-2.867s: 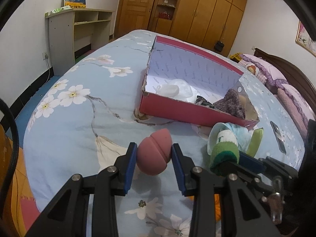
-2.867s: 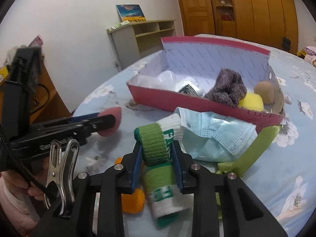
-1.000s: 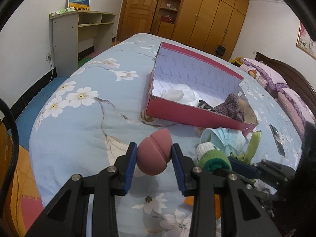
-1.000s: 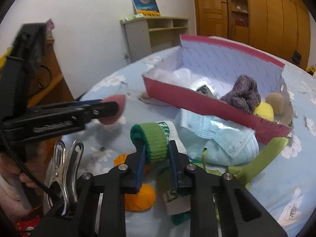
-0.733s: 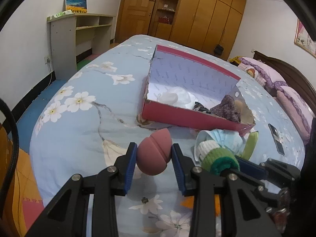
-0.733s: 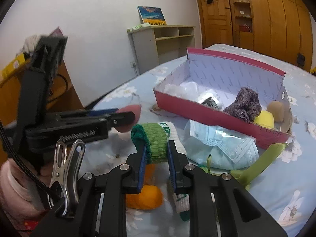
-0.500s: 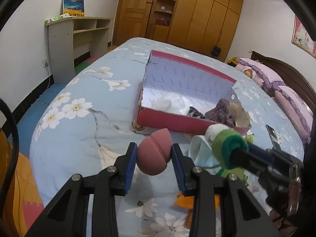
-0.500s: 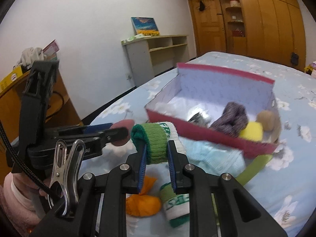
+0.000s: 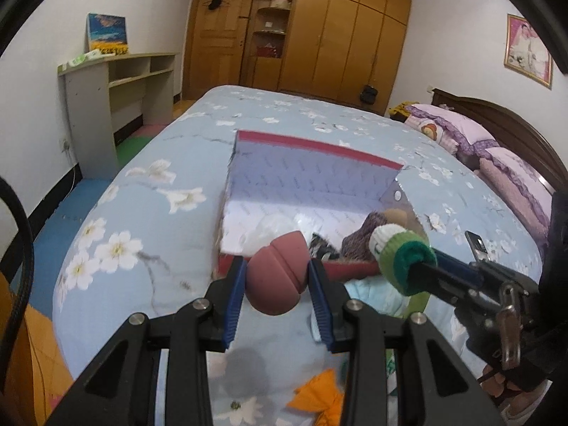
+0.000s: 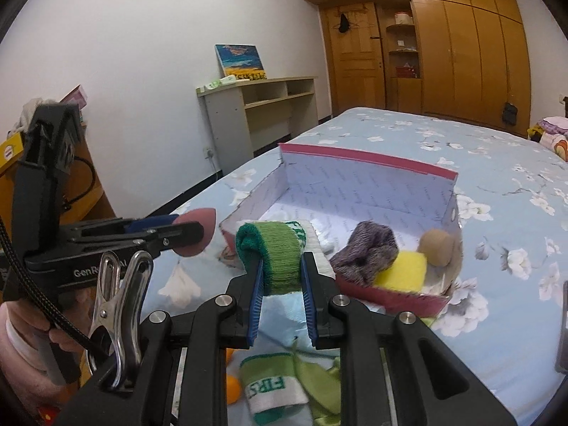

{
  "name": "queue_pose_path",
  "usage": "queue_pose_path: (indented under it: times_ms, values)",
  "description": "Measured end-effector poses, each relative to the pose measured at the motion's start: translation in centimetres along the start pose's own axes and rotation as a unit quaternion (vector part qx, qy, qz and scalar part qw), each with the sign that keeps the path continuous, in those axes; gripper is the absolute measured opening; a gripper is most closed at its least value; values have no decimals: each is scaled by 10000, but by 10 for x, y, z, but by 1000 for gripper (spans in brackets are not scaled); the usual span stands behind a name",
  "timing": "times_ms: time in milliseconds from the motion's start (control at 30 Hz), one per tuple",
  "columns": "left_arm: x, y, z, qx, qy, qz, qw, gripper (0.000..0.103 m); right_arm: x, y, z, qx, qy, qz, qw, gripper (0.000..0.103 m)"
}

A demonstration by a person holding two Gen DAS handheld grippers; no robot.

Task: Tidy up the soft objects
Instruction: 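Carry the wristband with the right tool while the left tool carries the sponge over the box, then open the right tool to drop the wristband while the left tool drops the sponge in the box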

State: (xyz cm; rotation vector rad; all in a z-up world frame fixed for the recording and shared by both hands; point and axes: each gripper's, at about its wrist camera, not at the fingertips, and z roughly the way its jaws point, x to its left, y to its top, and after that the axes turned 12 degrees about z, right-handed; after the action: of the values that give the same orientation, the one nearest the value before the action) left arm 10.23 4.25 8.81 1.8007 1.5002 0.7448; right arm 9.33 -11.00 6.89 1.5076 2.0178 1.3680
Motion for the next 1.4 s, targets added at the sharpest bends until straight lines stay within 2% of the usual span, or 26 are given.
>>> queue_pose_path:
  times_ms: [300, 733, 900, 1400]
  values:
    - [-8, 31, 22, -6, -66, 189, 9998, 37, -18, 17, 3, -98, -173, 115, 9997, 21]
    - [-14, 54, 62, 58, -83, 296, 9995, 37, -38, 40, 16, -207, -348, 214, 9990, 21]
    - [-18, 57, 78, 57, -107, 340, 9994, 37, -47, 44, 24, -224, -409, 272, 9985, 21]
    - [-12, 59, 127, 127, -9, 310, 9994, 37, -75, 53, 61, -248, -1026, 265, 9941, 21]
